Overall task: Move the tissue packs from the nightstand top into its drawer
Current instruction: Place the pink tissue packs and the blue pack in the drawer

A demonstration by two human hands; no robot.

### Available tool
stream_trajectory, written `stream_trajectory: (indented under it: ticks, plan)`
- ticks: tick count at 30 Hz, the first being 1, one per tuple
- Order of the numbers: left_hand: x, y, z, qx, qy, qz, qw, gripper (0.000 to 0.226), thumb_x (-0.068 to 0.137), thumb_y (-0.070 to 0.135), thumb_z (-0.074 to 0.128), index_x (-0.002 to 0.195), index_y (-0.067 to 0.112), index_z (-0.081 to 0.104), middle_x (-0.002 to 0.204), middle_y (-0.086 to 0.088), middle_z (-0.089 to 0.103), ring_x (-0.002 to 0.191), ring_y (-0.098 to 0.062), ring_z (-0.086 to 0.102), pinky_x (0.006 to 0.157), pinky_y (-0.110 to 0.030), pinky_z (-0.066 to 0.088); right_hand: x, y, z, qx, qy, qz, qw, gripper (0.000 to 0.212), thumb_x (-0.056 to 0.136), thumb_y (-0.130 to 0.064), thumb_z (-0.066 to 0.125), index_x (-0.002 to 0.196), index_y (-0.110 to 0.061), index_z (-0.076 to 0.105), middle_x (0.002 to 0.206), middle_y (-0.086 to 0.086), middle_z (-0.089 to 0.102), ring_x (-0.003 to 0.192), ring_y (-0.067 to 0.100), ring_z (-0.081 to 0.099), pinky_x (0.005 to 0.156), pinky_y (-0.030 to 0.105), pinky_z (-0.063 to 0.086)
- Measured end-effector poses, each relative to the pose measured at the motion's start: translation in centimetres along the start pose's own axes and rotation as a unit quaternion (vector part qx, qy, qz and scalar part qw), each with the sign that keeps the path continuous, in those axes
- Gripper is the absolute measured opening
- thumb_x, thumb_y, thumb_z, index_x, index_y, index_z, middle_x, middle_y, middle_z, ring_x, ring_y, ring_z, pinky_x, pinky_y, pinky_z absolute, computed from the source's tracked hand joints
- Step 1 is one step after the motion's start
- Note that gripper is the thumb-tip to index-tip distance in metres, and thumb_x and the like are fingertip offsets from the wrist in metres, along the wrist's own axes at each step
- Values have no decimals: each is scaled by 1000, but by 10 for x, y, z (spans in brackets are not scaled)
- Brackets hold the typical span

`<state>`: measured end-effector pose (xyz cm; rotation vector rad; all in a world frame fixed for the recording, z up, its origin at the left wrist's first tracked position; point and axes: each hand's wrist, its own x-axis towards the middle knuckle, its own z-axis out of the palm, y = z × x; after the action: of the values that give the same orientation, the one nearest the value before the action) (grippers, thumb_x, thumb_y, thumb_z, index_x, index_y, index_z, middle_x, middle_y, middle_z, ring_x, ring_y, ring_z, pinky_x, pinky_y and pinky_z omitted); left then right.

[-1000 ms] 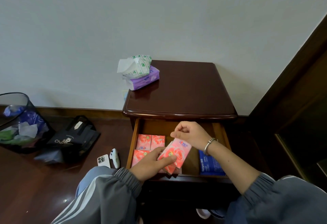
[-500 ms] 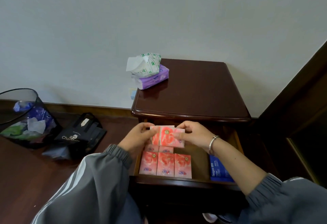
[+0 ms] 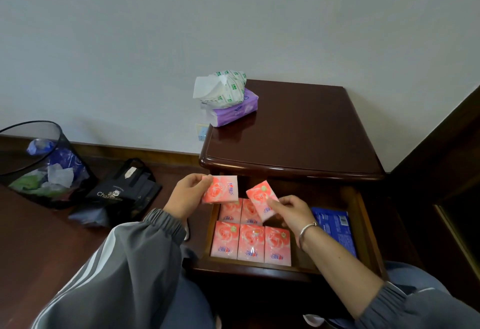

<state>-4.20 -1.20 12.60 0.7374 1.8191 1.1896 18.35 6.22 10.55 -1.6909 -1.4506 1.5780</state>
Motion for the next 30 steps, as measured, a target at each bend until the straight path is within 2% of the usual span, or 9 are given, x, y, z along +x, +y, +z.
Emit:
stream_trajectory:
  ticks: [3,6,8,11,14,17,19,25,30]
  plan:
    - [-2,-4,-6,3,14,4,1000,18,94,30,56,97,13,62,88,-4,68,74,-10,64,63,-24,53,3,-3,10,37,-8,18,999,22,83,-26,69,94,-14,54,94,7,69,76,15,69,59,24,55]
    - [-5,-8,-7,10,20,4,1000,19,94,28,56,100,10,62,84,-2,67,69,-7,62,53,-15,47,5,-7,21,-115,2,-9,993,19,83,-33,67,83,-19,54,84,-1,64,72,11,64,55,23,51]
    - [-7,-11,-5,3,15,-3,1000,20,94,27,56,102,10,62,85,-2,68,69,-7,63,51,-14,47,6,-10,26,-274,-9,-35,961,24,83,-42,63,78,-20,57,78,-3,62,72,12,60,58,24,47]
    - [-11,-11,-4,5,2,-4,1000,22,95,29,55,106,12,63,91,-2,68,76,-8,64,59,-17,50,6,-14,26,-487,-67,-38,870,41,85,-55,53,97,-17,65,107,3,65,103,21,58,92,36,47]
    - [-12,-8,-3,16,-25,8,1000,26,96,29,53,114,14,63,100,-4,69,87,-11,65,70,-23,52,0,-24,16,-555,-66,-37,829,49,81,-56,58,113,-19,59,125,4,50,119,26,46,96,40,44]
    - [-16,-4,1,24,-58,30,998,27,97,29,51,120,19,60,100,-2,69,87,-10,66,70,-21,52,-11,-38,11,-421,-5,-143,895,43,89,-45,54,123,-19,56,128,3,51,117,22,49,93,34,45]
    - [-18,-1,5,30,-85,43,995,28,97,29,50,122,23,60,99,-4,70,88,-12,67,75,-24,56,-19,-51,10,-246,-50,-185,950,38,92,-41,51,123,-21,57,122,-2,59,112,14,56,84,24,47]
    - [-26,10,10,51,-125,91,987,29,94,31,55,122,27,62,102,2,72,92,-11,69,80,-24,56,-28,-70,15,-206,-244,-130,939,24,85,-35,63,108,-30,62,95,-7,70,83,6,68,63,17,50]
    - [-36,-8,3,210,29,97,973,40,95,32,54,130,13,56,113,7,64,97,1,57,82,-13,42,-10,-45,24,-64,-102,-6,993,14,84,-25,65,92,-15,61,95,5,72,82,14,70,72,30,59]
